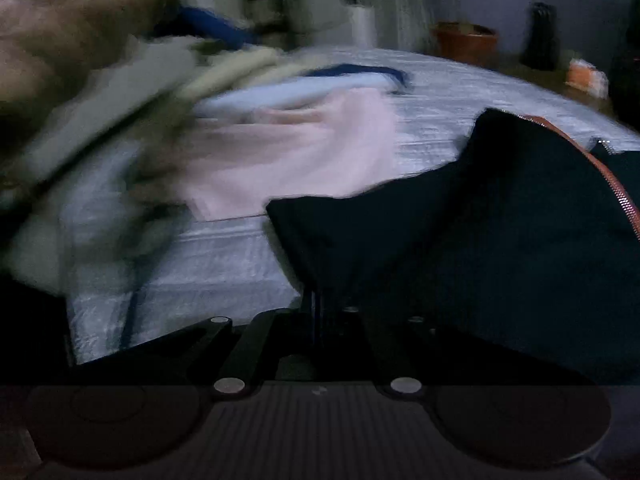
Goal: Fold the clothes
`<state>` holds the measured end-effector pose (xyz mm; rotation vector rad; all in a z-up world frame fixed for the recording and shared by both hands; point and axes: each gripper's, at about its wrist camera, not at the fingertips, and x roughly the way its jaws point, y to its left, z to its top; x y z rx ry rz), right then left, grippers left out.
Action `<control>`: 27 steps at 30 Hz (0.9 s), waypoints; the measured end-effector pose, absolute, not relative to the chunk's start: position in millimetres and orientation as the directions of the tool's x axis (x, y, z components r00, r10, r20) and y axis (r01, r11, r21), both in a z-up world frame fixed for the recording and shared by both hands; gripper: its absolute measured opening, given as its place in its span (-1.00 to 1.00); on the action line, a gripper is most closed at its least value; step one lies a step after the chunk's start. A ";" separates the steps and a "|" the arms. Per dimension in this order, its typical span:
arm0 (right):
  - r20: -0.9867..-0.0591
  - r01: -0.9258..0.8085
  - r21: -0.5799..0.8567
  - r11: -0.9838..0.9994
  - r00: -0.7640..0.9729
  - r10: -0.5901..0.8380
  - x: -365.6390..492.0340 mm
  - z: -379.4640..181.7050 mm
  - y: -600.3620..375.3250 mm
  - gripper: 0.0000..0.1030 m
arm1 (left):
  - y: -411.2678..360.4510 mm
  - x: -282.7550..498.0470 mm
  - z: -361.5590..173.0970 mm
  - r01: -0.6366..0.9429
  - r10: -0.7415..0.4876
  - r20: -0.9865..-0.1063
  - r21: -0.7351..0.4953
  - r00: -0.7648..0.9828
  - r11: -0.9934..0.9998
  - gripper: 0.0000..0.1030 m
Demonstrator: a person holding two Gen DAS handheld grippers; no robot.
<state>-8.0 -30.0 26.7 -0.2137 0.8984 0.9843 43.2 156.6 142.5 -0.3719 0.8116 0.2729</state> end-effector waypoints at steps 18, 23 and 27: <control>-0.776 -0.767 0.151 0.624 0.299 0.555 140.5 79.6 -95.1 0.33 | 149.2 46.0 138.5 -0.356 0.080 -0.754 -0.211 0.651 0.910 0.66; -0.851 -0.749 0.147 0.646 0.237 0.468 154.5 39.1 -89.2 -0.29 | 146.3 47.7 137.2 -0.339 0.065 -0.757 -0.213 0.650 0.916 0.66; -0.788 -0.703 0.209 0.680 0.291 0.543 163.3 71.6 -114.6 -1.00 | 149.5 46.7 136.8 -0.349 0.065 -0.758 -0.221 0.649 0.911 0.66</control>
